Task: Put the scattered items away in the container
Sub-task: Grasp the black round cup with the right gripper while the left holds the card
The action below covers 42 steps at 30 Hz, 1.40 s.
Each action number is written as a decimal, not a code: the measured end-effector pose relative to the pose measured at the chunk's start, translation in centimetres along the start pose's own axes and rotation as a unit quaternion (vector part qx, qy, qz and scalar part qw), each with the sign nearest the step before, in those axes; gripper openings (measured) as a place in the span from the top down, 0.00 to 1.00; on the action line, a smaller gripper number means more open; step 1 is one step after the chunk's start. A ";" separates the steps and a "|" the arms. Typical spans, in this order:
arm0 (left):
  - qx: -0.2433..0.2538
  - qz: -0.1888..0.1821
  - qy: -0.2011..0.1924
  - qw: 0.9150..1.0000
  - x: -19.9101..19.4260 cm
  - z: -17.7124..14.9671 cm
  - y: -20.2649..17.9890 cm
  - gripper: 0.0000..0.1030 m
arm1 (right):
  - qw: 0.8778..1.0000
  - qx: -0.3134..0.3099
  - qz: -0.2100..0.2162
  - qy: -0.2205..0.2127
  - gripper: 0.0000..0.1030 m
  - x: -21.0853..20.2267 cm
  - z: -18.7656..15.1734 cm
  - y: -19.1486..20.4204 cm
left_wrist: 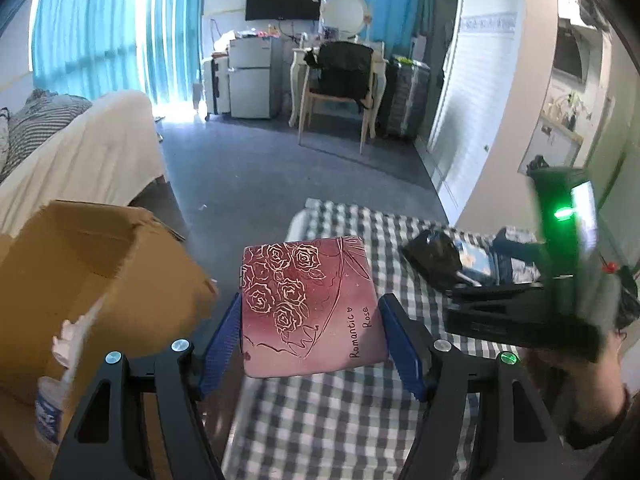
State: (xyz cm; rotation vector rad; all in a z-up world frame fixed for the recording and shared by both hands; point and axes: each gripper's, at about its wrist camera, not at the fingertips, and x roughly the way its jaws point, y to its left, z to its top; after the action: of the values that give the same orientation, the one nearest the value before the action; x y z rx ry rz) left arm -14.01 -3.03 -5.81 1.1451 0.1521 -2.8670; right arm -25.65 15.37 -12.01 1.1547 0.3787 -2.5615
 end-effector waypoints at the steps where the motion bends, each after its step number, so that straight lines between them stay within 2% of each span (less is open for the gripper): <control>1: -0.001 -0.001 -0.003 1.000 -0.3 0.0 0.3 0.32 | 1.000 -0.002 -0.003 0.007 0.02 0.8 0.3 0.2; 5: -0.009 0.000 -0.010 1.000 -0.7 0.2 1.4 0.32 | 0.999 -0.006 -0.031 0.028 0.03 3.3 0.9 0.3; 9: -0.013 0.001 -0.010 1.000 -0.6 0.1 2.1 0.32 | 0.998 -0.001 -0.040 0.045 0.04 4.9 1.2 -0.1; 10: -0.013 0.000 -0.009 1.000 -0.5 0.1 2.1 0.32 | 0.998 -0.001 -0.040 0.049 0.09 5.2 1.3 -0.1; 14: -0.010 -0.001 -0.005 1.000 -0.1 0.1 2.1 0.32 | 0.996 0.001 -0.038 0.076 0.36 6.6 1.3 -0.1; 16: -0.009 -0.002 -0.003 1.000 0.0 0.1 1.9 0.32 | 0.996 0.005 -0.034 0.087 0.39 7.1 0.9 -0.3; 19: -0.008 -0.002 -0.002 1.000 0.2 0.2 1.8 0.32 | 0.996 0.018 -0.026 0.086 0.55 7.1 0.8 -0.8; 29: -0.005 -0.003 -0.002 1.000 0.4 0.6 1.6 0.32 | 0.997 0.027 -0.009 0.075 0.55 5.8 0.2 -0.3; 36: -0.014 -0.001 -0.012 1.000 -1.0 0.7 2.2 0.32 | 0.999 0.021 0.004 0.046 0.55 1.9 0.9 1.3; 37: -0.016 -0.001 -0.015 1.000 -1.4 0.7 2.4 0.32 | 0.999 0.019 0.006 0.040 0.58 1.0 1.1 1.7; 38: -0.019 -0.001 -0.017 1.000 -1.8 0.6 2.6 0.32 | 0.999 0.016 0.007 0.036 0.83 0.4 1.2 2.1; 40: -0.024 0.000 -0.023 0.999 -2.7 0.6 3.2 0.32 | 1.000 0.009 0.009 0.024 0.92 -1.4 1.7 3.1; 42: -0.031 0.002 -0.029 0.999 -3.9 0.6 4.2 0.32 | 1.000 -0.004 0.006 0.027 0.92 -2.3 1.8 4.3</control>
State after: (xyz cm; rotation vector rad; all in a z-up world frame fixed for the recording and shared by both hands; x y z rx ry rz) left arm -11.24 -7.22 -3.05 1.0495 0.2336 -2.8668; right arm -23.78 11.12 -9.56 1.2221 0.3931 -2.5206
